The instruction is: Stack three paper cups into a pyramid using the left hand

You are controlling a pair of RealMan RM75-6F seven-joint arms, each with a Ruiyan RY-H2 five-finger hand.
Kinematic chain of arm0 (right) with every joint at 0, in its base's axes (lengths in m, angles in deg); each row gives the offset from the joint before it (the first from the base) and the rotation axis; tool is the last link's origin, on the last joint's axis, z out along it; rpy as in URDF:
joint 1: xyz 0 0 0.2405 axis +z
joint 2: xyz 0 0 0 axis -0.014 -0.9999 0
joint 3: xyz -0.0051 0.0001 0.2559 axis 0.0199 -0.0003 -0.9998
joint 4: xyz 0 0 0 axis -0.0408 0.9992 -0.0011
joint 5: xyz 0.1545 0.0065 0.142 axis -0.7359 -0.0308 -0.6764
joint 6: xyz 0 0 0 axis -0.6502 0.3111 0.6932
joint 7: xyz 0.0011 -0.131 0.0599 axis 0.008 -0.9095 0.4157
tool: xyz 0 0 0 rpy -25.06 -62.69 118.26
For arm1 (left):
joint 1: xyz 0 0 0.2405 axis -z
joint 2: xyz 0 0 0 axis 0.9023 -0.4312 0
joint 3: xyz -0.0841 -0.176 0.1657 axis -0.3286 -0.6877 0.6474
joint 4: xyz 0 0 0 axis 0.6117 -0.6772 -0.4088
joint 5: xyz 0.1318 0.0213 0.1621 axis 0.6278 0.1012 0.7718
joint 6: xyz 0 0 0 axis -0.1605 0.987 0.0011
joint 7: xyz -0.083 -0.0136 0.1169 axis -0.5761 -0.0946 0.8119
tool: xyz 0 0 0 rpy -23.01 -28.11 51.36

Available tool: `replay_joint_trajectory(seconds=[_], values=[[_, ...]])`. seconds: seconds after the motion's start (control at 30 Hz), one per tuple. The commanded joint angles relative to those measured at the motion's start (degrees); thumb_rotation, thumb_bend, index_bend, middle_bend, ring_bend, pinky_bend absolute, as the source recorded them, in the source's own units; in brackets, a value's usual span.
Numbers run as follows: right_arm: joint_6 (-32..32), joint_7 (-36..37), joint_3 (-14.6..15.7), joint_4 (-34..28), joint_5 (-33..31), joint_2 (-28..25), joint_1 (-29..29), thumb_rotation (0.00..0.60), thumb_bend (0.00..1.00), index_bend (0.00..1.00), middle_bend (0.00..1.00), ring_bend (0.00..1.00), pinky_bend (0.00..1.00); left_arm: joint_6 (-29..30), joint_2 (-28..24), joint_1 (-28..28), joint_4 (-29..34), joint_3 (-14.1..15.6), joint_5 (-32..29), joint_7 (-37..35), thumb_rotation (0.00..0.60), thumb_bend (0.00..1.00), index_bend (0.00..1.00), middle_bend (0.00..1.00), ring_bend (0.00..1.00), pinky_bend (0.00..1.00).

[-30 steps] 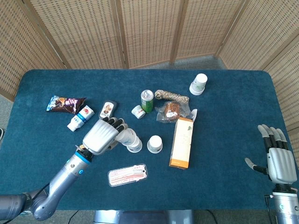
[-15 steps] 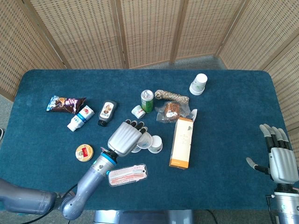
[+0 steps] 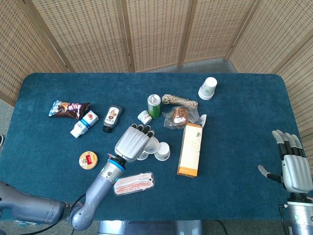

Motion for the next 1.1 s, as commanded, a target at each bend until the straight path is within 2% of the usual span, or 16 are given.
replay_joint_trajectory(seconds=[0.03,0.57,0.63,0.73,0.8,0.87,1.1], values=[[0.0,0.0,0.0,0.0,0.0,0.0,0.0,0.6,0.19,0.01,0.0,0.0,0.0,0.5,0.2,0.3,0.3,0.1,-1.0,0.5,0.6,0.31,0.37,0.36,0.39,0.52],[-0.1,0.6,0.0,-0.1,0.0,-0.2,0.0,0.6,0.19,0.01,0.0,0.0,0.0,1.9,2.0,1.9,-0.3,0.6,-3.1,1.3,0.6,0.31,0.34,0.32,0.34,0.5],[-0.1,0.7,0.0,-0.1,0.0,-0.3,0.0,0.6,0.19,0.01,0.0,0.0,0.0,2.0,2.2,2.1,-0.4,0.6,-3.3,1.6,0.6,0.3,0.31,0.26,0.29,0.48],[-0.1,1.0,-0.1,-0.1,-0.1,-0.4,-0.1,0.6,0.19,0.01,0.0,0.0,0.0,2.5,2.5,2.3,-0.7,0.7,-3.1,1.7,0.6,0.3,0.24,0.1,0.17,0.45],[-0.1,1.1,-0.1,-0.1,-0.1,-0.4,-0.1,0.6,0.19,0.01,0.0,0.0,0.0,2.7,2.6,2.3,-0.8,0.7,-2.6,1.4,0.6,0.3,0.2,0.03,0.12,0.44],[-0.1,1.1,-0.1,-0.1,-0.1,-0.4,-0.1,0.6,0.19,0.01,0.0,0.0,0.0,2.8,2.6,2.3,-0.8,0.9,-2.3,1.1,0.6,0.3,0.17,0.0,0.09,0.43],[-0.1,1.0,0.0,-0.2,0.1,-0.4,-0.1,0.6,0.19,0.01,0.0,0.0,0.0,3.1,1.8,1.7,-0.1,1.1,-1.0,-0.9,0.6,0.29,0.08,0.0,0.02,0.4]])
